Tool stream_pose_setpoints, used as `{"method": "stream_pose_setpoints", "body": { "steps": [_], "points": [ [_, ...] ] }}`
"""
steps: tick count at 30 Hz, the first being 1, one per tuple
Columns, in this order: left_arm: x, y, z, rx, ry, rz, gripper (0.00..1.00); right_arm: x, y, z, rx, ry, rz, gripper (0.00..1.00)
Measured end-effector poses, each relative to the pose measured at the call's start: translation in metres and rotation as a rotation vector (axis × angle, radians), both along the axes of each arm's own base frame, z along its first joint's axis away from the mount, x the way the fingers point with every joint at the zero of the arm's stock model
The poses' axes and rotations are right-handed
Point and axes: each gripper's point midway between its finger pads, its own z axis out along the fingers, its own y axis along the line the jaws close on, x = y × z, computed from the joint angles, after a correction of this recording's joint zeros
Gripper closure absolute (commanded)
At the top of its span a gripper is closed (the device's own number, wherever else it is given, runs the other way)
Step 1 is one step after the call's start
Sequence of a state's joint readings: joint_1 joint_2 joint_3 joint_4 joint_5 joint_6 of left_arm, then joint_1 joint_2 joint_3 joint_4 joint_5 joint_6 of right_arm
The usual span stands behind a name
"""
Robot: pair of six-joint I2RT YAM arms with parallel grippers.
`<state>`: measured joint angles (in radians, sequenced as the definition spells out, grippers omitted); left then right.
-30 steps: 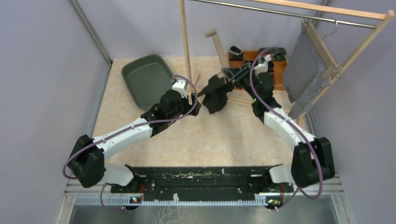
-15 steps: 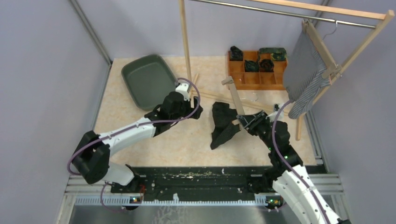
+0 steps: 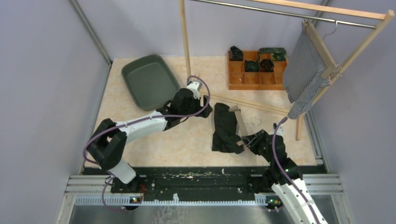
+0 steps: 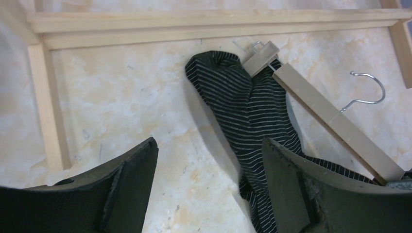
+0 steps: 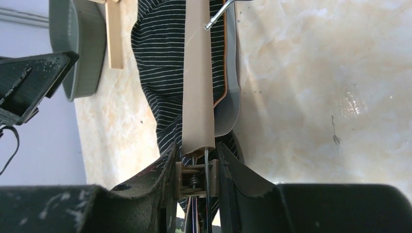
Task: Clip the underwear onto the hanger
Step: Adjust the underwear at the center of the board.
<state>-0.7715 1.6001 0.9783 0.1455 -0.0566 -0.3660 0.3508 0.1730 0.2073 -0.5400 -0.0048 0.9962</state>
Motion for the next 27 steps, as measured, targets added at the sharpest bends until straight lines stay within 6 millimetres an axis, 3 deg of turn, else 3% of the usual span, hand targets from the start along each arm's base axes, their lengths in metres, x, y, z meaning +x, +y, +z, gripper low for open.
{"method": "stream_pose_setpoints", "body": {
  "steps": [8, 12, 21, 24, 27],
  "points": [
    [0.009, -0.045, -0.007, -0.01, -0.039, -0.068, 0.17, -0.001, -0.008, 0.003, 0.003, -0.028, -0.045, 0.86],
    [0.014, -0.063, -0.028, 0.008, -0.023, -0.091, 0.17, 0.001, -0.015, 0.011, 0.005, -0.079, -0.084, 0.86],
    [0.022, -0.091, -0.074, 0.051, 0.044, -0.135, 0.23, 0.0, -0.023, 0.005, -0.021, -0.064, -0.119, 0.87],
    [0.019, -0.091, -0.078, 0.057, 0.056, -0.143, 0.4, 0.001, -0.023, 0.006, -0.014, -0.063, -0.123, 0.87],
    [0.017, -0.094, -0.079, 0.061, 0.067, -0.159, 0.68, 0.001, -0.022, 0.007, 0.001, -0.062, -0.129, 0.87]
  ]
}}
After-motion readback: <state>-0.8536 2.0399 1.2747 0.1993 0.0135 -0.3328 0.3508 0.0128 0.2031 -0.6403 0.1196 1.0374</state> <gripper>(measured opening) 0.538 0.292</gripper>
